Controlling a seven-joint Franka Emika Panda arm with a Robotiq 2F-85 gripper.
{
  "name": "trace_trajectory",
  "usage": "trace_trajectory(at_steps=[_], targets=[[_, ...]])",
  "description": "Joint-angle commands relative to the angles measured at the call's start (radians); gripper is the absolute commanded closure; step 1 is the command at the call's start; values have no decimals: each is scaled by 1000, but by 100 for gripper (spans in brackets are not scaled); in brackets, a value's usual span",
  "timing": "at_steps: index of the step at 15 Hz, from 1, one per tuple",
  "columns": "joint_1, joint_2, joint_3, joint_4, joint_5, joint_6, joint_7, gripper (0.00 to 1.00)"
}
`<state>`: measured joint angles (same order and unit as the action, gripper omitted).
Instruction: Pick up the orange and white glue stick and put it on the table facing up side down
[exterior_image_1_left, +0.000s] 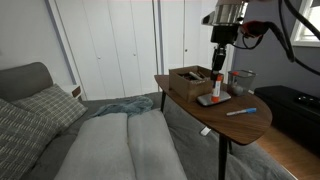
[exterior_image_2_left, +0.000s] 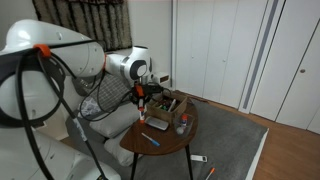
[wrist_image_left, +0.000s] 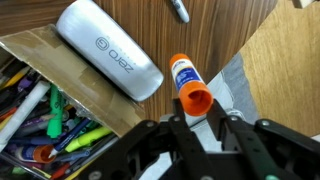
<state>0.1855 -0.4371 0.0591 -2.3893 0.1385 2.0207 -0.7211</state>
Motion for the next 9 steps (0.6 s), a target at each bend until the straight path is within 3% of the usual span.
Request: trace_trajectory(at_steps=[1,9], targets=[[34,-22,11,-62,15,91,63,93],[75,-9,-6,-120,29,189,70,93]])
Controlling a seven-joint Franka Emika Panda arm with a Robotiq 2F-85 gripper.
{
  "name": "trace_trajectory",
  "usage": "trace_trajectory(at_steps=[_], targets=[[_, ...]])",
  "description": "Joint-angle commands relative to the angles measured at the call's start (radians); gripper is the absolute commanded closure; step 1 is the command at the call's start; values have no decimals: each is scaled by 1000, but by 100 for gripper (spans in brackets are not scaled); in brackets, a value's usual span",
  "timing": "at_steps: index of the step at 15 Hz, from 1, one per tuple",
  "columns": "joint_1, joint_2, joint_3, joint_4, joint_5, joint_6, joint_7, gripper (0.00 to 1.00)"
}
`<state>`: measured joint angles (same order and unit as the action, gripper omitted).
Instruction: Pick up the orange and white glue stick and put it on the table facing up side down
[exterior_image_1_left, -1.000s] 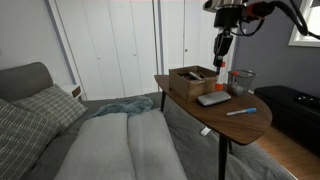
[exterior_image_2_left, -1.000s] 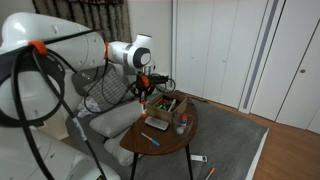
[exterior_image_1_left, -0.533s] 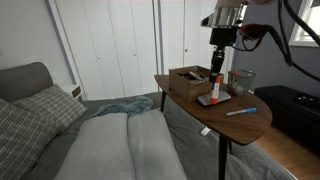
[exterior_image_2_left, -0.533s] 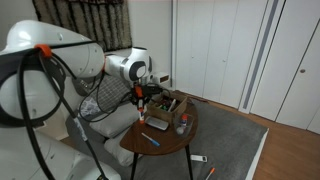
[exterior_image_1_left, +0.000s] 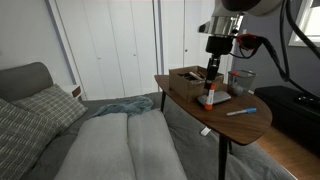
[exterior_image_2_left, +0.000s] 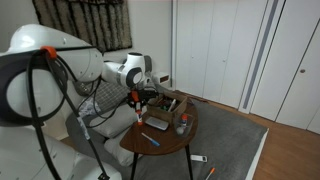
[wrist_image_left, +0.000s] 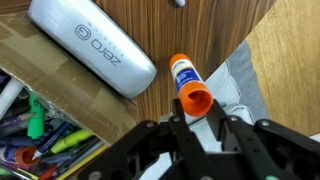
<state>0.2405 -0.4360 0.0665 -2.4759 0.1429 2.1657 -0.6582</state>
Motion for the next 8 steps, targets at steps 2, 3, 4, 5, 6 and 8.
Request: trace_trajectory(at_steps=[2,3,4,5,6,8], targets=[[23,-9,-20,-51,38,70,0,93],[25,-8,-24,-58,47,81,-3,93],[28,-8,-27,-64,54,90,-6,63],[28,-12,-29,-71,57,97,-5,45],[28,-18,-30,-75,55,101,-3,38],[19,-47,-31,-85,36,99,8,26]])
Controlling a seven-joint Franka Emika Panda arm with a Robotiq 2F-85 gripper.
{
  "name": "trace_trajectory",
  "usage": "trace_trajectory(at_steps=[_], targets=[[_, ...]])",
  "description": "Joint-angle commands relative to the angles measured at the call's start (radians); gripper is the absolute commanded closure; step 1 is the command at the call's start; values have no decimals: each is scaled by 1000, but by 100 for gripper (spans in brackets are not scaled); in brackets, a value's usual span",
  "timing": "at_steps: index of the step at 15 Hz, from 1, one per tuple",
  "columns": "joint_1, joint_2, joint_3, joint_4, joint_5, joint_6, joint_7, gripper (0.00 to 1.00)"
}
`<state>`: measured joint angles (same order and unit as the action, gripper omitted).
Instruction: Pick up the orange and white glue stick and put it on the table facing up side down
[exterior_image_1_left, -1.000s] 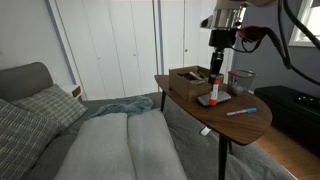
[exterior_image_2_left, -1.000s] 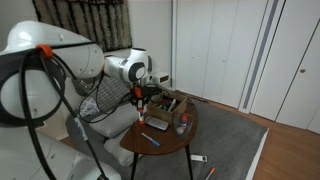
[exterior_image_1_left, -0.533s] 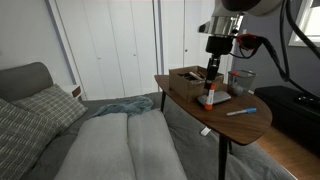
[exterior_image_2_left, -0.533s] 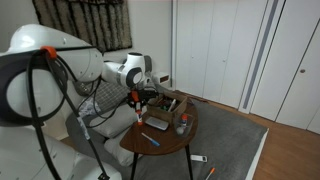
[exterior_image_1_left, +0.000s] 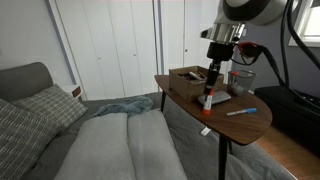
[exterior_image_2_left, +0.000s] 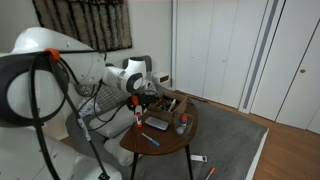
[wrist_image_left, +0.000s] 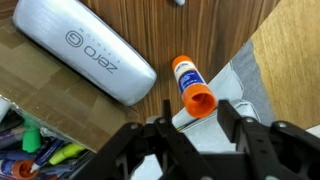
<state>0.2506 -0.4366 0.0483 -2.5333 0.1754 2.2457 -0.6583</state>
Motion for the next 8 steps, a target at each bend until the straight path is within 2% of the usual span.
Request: trace_trajectory(at_steps=[1,3,8], targets=[[-1,-83,-15,-37,-10,15,16,18],[-17,-151,-26,-49,-35,-5,23,3],[-103,-378,-63,-104,-106,-33,147,0]])
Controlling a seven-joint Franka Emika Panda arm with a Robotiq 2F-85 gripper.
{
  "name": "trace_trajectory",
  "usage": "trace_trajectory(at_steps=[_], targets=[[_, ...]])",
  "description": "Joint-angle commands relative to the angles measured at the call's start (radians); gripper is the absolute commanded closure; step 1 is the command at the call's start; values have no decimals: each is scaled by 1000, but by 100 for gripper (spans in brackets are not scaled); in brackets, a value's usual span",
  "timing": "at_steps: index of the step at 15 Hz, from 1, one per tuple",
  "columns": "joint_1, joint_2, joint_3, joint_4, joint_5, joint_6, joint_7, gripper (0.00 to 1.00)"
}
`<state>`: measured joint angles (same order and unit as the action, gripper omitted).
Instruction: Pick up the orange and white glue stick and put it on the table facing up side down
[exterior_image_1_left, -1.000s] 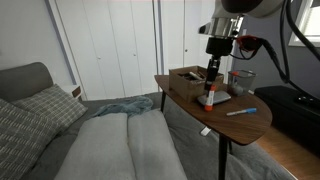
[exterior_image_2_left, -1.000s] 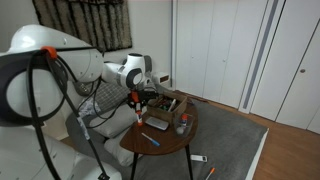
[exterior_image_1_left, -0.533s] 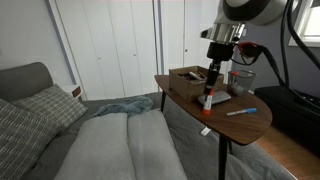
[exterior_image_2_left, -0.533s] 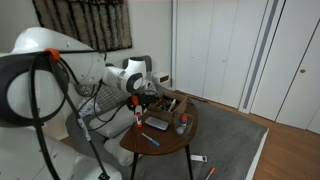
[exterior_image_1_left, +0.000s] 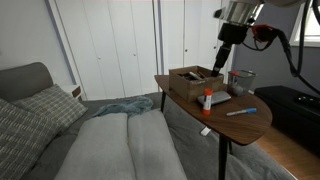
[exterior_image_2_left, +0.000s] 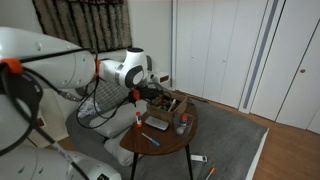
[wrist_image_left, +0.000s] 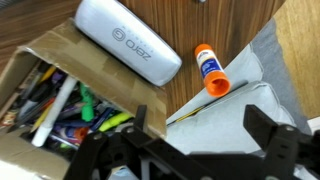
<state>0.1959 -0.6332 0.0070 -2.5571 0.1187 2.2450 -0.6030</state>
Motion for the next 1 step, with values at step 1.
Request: trace_trajectory(at_steps=[1], targets=[[6,-49,-30,-12,-33,-10,44,0]])
